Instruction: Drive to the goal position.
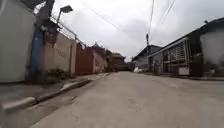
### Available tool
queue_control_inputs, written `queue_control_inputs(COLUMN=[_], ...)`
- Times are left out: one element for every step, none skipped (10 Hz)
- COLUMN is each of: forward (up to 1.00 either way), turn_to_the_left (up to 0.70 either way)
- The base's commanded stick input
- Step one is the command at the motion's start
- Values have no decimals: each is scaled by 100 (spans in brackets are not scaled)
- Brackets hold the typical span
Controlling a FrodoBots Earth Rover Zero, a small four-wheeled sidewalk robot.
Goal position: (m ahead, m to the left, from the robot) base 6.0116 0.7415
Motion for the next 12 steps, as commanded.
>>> queue_control_inputs(forward=[85,85,85,85,85,85,85,85,85,85,85,85], turn_to_the_left=[0,0,-3,-20,-27,-33,0,0,0,0,-6,-17])
